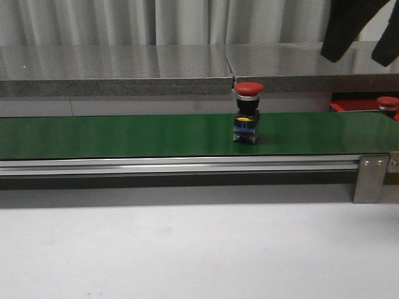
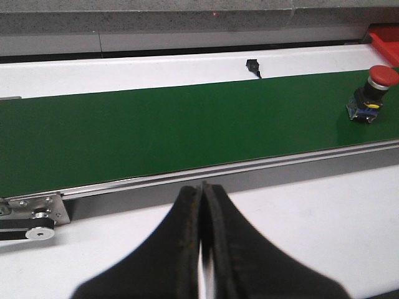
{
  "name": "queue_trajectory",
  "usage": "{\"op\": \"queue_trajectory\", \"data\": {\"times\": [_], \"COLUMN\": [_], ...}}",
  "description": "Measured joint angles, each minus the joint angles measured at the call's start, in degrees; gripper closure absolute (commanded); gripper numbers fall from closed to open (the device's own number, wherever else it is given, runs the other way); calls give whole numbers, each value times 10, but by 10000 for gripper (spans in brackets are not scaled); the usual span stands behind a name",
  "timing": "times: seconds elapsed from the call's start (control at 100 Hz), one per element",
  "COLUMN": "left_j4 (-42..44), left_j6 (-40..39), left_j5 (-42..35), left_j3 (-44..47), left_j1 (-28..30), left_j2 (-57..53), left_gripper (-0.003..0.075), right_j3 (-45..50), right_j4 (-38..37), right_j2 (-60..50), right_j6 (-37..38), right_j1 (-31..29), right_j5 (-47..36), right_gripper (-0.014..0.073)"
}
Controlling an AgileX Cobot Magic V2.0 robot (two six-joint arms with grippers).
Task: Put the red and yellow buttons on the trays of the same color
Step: 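Move the right gripper down and grasp the red button on the belt, then carry the red button into the red tray and open the right gripper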
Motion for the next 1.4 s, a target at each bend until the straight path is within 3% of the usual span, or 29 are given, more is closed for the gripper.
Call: {"op": "queue_trajectory", "data": {"times": [0.3, 0.6, 0.67, 0.84, 0.93, 1.18, 1.4], "left_j4": [0, 0, 0, 0, 0, 0, 0], "left_j6": [0, 0, 0, 0, 0, 0, 0], "left_j5": [0, 0, 0, 0, 0, 0, 0], "left_j3": [0, 0, 0, 0, 0, 0, 0], "left_j1": [0, 0, 0, 0, 0, 0, 0], "left_j2": [0, 0, 0, 0, 0, 0, 0], "left_gripper": [739, 739, 739, 739, 739, 739, 739], "right_j3": [-73, -94, -94, -94, -94, -94, -94], "right_j4": [0, 0, 0, 0, -1, -4, -4], "right_j2": [90, 151, 161, 170, 170, 152, 121], "right_j6": [-21, -26, -26, -28, -28, -21, -6], "right_j1": [50, 56, 56, 57, 57, 45, -32], "right_j5": [3, -43, -53, -66, -73, -81, -85], "right_gripper": [-52, -45, 10, 298, 387, 413, 413]}}
